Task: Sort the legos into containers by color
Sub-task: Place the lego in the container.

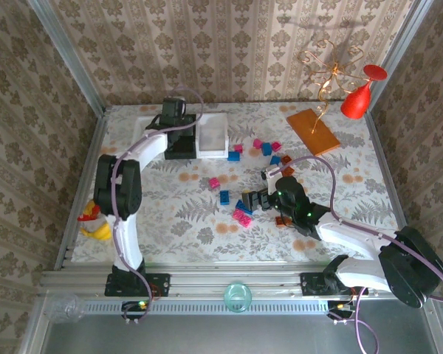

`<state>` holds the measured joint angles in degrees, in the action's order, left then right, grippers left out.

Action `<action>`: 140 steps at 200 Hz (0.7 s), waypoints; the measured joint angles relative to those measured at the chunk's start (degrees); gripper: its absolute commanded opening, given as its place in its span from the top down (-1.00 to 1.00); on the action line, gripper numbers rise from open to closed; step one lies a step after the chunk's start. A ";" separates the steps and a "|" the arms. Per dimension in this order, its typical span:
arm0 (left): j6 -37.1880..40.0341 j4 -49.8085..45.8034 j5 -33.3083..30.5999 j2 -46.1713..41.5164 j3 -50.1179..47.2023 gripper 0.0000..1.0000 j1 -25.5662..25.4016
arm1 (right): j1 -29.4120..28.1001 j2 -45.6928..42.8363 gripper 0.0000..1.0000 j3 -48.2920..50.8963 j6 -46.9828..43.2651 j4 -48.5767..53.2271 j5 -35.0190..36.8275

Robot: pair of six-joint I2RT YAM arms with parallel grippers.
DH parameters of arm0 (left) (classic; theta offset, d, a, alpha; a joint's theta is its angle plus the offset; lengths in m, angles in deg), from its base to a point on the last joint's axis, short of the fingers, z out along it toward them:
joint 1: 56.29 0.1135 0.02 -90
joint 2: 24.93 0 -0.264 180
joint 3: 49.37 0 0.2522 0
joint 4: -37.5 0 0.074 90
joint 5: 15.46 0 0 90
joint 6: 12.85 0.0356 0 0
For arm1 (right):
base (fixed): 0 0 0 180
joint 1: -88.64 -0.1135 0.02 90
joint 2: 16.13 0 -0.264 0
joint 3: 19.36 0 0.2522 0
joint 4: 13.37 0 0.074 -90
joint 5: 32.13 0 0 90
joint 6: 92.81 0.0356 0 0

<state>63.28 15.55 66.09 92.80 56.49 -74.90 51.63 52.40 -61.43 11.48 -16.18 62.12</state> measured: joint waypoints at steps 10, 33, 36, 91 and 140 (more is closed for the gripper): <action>0.11 -1.86 -0.48 2.82 3.72 -0.17 0.33 | 0.00 0.00 -0.99 0.00 -0.09 0.02 0.02; -0.07 -5.14 -1.29 4.98 6.93 -0.36 0.61 | 0.00 0.00 -1.00 -0.02 -0.24 0.04 0.57; 0.07 -5.35 -1.29 4.63 6.71 -0.38 0.59 | 0.00 0.00 -0.99 -0.02 -0.24 0.04 0.74; -0.17 2.73 3.04 -21.14 -22.16 -0.64 -3.48 | 0.00 0.00 -1.00 -0.02 -0.46 0.26 4.04; 6.03 8.61 10.27 -29.05 -39.54 -0.66 -14.60 | 0.00 -0.22 -1.00 -0.02 -0.68 -0.46 4.17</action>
<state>69.31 24.16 76.36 63.75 16.95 -89.50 51.63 52.18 -61.46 10.80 -16.64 66.29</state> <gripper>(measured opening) 0.827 0.999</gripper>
